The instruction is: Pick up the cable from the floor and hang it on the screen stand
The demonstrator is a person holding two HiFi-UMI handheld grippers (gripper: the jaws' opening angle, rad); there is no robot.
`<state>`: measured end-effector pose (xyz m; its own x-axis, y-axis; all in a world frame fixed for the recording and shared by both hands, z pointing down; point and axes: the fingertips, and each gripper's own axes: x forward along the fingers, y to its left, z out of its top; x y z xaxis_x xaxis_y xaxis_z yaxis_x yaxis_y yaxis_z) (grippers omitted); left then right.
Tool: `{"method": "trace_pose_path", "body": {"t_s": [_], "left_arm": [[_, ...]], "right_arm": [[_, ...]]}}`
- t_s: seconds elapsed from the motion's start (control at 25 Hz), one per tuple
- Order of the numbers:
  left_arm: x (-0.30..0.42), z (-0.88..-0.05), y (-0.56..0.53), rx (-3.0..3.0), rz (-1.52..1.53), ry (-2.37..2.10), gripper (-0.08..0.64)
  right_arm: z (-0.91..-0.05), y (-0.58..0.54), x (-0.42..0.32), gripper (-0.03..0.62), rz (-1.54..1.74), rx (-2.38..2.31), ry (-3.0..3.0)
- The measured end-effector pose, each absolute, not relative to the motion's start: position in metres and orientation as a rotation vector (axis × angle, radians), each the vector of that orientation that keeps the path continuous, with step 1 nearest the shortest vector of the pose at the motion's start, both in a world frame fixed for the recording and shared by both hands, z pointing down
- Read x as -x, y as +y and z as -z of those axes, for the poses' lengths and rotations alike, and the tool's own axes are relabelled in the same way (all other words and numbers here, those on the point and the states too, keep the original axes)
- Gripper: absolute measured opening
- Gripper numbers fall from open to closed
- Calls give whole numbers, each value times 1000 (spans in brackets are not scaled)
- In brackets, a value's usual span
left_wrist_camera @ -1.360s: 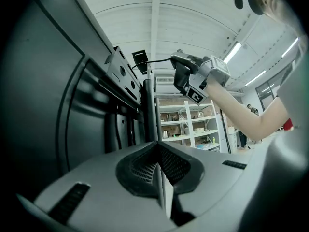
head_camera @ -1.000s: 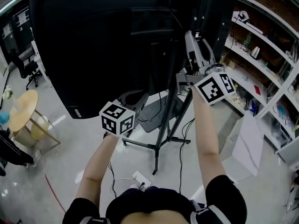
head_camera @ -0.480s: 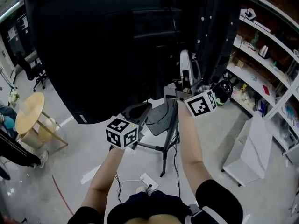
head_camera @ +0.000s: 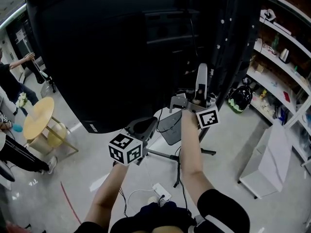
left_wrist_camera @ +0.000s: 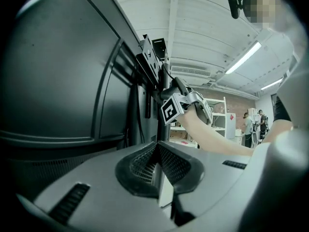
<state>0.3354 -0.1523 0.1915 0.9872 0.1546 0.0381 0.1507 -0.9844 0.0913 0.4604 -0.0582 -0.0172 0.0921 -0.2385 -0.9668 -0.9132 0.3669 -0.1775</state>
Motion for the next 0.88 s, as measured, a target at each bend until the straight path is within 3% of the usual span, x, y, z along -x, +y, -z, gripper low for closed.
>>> {"method": "trace_pose_path", "body": {"t_s": [0.44, 0.6, 0.88], "left_arm": [[-339, -197, -148, -3043, -80, 257, 8], [-337, -197, -144, -3042, -79, 263, 8], [-330, -200, -142, -3023, -80, 262, 8]], "right_arm": [[5, -65, -473, 67, -566, 1028, 1380], [-3, -66, -474, 154, -516, 1004, 1379], [-23, -65, -461, 163, -469, 1058, 1396]]}}
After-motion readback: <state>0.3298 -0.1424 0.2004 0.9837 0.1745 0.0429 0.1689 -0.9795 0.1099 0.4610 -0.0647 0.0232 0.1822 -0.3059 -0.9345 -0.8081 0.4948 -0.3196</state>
